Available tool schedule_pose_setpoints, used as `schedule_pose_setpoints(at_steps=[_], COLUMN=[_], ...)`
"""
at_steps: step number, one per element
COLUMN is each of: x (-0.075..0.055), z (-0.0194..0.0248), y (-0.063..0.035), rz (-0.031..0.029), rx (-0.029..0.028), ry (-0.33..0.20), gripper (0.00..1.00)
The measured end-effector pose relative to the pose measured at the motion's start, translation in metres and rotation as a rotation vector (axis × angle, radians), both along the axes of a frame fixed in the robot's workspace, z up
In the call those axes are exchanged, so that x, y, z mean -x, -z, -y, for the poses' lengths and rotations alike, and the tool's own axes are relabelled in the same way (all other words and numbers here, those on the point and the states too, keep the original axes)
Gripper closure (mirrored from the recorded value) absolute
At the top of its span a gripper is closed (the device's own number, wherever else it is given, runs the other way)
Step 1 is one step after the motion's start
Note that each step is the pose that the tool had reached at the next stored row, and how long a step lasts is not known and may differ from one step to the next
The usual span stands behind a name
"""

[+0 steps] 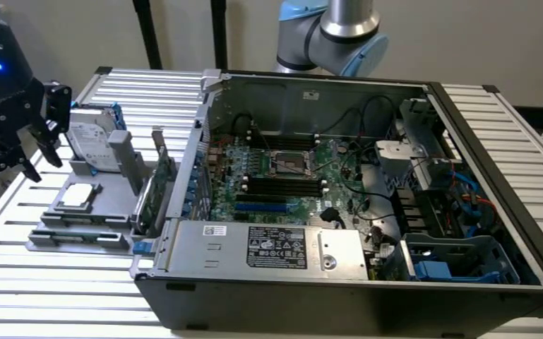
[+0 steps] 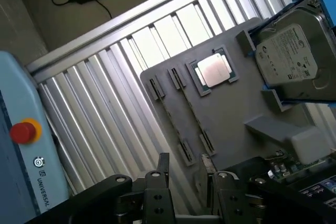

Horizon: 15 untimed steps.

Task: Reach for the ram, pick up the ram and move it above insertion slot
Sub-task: 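Pick up the ram and move it above insertion slot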

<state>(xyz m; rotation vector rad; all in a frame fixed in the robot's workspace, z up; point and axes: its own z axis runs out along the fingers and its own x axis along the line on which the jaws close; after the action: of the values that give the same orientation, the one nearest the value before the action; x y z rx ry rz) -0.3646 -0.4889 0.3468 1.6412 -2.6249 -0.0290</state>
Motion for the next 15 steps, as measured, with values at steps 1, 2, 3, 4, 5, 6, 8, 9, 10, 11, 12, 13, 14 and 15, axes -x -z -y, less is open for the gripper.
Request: schedule_pose_setpoints(at_steps=[1, 2, 3, 4, 5, 6, 8, 9, 10, 11, 12, 13, 14, 15], x=[0.0, 0.0, 0.0, 0.0, 0.0, 0.0, 0.0, 0.0, 0.0, 0.0, 0.0, 0.0, 0.0, 0.0], z=[0.0, 0.0, 0.0, 0.0, 0.0, 0.0, 0.0, 0.0, 0.0, 0.0, 0.0, 0.0, 0.0, 0.0], y=[0.0009, 0.0017, 0.0025, 0.0035, 0.0043, 0.0053, 0.0075, 0.0086, 0.0098, 0.0108, 0.0119, 0.0129, 0.0138, 0.0147], rz=[0.0001, 0.0001, 0.0003, 0.0005, 0.0006, 0.0007, 0.0017, 0.0024, 0.0032, 0.0042, 0.0051, 0.0064, 0.0077, 0.0093], rx=[-0.0001, -0.0001, -0.0002, -0.0002, -0.0002, -0.0002, -0.0002, -0.0002, -0.0001, -0.0001, 0.0, 0.0001, 0.0002, 0.0003], ry=[-0.018, -0.036, -0.054, -0.072, -0.09, -0.108, -0.144, -0.162, -0.181, -0.199, -0.217, -0.235, -0.254, -0.272], gripper=[0.64, 0.64, 0.64, 0.64, 0.64, 0.64, 0.64, 0.64, 0.64, 0.64, 0.64, 0.64, 0.64, 0.64])
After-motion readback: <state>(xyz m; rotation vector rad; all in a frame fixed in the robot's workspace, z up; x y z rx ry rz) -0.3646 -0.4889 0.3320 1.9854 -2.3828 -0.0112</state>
